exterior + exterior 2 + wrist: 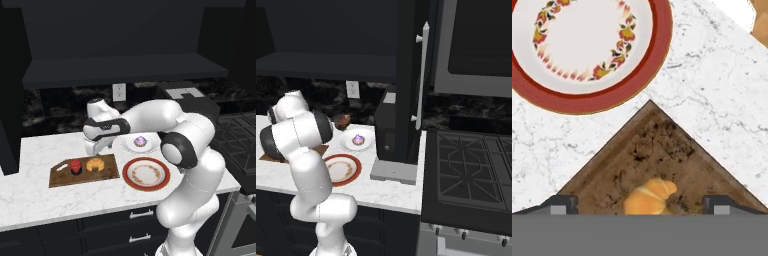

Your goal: From the different types of pastries on the counter, select a croissant and place it on the cutting board. Then retrieve a jar of jam from the cabinet and place it alongside the croissant on the cutting board.

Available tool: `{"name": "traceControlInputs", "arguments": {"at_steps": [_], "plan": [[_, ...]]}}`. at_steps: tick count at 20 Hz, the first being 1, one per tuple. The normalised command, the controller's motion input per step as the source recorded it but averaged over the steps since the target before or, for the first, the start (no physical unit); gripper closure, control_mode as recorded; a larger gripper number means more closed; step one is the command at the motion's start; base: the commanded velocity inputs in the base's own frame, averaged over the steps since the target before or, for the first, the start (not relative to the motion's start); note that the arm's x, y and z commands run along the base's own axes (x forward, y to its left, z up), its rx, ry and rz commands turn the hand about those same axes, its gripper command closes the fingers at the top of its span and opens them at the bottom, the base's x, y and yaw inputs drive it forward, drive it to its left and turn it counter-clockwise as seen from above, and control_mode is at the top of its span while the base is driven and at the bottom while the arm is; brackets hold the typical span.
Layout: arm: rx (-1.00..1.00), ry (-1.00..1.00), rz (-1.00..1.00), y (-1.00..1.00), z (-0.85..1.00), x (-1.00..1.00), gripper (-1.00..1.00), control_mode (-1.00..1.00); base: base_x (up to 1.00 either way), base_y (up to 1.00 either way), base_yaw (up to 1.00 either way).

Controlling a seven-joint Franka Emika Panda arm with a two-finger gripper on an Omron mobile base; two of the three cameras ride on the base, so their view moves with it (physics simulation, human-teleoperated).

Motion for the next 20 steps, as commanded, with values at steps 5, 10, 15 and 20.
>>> {"name": "traceControlInputs", "arguments": {"at_steps": [5,10,15,20], "plan": [[0.12,0.0,0.0,-0.6,0.0,-0.38,-1.0,-1.0,0.0,0.0,0.0],[0.08,-0.02,0.02,-0.39,0.1,-0.34,-1.0,-1.0,0.0,0.0,0.0],[0.04,-0.12,0.11,-0.33,0.38,-0.52,-1.0,-1.0,0.0,0.0,0.0],[0.07,-0.09,0.14,-0.3,0.5,-0.59,-1.0,-1.0,0.0,0.0,0.0]]}}
